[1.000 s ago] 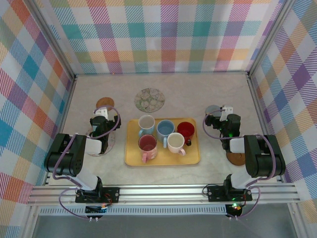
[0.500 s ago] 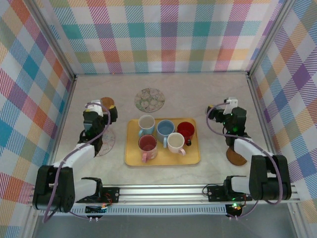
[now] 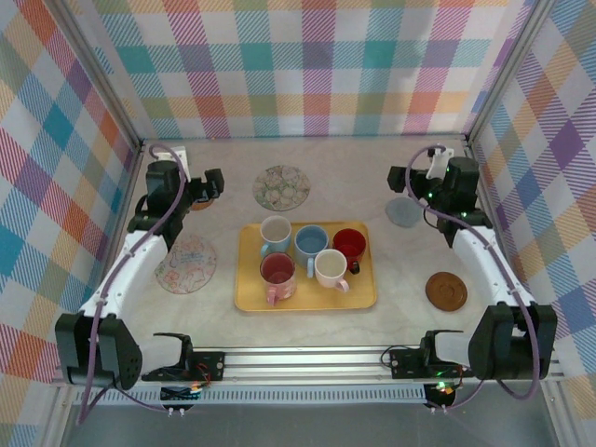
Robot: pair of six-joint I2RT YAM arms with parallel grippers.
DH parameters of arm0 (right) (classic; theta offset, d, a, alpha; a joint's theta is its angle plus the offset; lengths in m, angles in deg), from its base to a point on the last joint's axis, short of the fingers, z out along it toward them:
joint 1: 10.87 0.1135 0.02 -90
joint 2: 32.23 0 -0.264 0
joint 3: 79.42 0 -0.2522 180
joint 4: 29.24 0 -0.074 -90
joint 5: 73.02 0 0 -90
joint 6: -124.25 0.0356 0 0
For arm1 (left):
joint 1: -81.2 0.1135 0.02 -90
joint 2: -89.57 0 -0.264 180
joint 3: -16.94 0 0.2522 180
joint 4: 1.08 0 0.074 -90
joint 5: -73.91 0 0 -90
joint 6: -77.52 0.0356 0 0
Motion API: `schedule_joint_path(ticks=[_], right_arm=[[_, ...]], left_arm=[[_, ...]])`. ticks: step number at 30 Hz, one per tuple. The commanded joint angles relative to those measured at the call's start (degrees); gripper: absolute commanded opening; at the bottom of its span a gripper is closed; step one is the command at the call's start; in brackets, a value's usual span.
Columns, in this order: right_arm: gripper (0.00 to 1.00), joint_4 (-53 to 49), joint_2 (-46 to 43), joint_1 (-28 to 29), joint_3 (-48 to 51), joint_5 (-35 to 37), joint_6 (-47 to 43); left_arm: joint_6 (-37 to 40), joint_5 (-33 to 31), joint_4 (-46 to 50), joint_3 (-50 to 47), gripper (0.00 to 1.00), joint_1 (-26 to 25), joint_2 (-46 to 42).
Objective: Place the cup by the coaster
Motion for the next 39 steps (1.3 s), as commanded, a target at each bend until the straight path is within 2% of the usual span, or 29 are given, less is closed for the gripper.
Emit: schedule_joint_path(ticks=[1,5,9,17,24,34,39], right_arm=[[0.99,-10.1,2.5,1.0,-5.6,-7.9,1.0],[0.99,-14.0,6.5,2.1,-11.9,-15.9,3.8],[0.99,-18.9,11.1,5.3,-18.1,-16.9,3.8],[0.97,-26.1,20.2,12.4,-27.5,-10.2,3.6],[0.93,-28.3,28.6,17.7,-32.9,-4.6,6.0],[0.84,-28.8,40.7,21.4,-41.7,-1.8,8.5],[0.79,-30.1,47.0,22.9,-46.8,-0.6,10.0]], left_arm=[[-1.0,3.6,11.3,3.9,1.00,-1.7,2.9],[-3.7,4.9,11.8,6.4,1.00,-3.7,6.3],[-6.4,5.7,11.7,8.0,1.00,-6.3,10.1],[-8.5,5.3,14.3,13.8,0.92,-8.7,20.5],[-12.6,9.3,14.7,21.0,0.86,-9.2,30.7],[-13.5,10.8,15.8,28.3,0.58,-9.5,41.6],[-12.9,10.5,15.9,30.6,0.34,-9.5,45.9]])
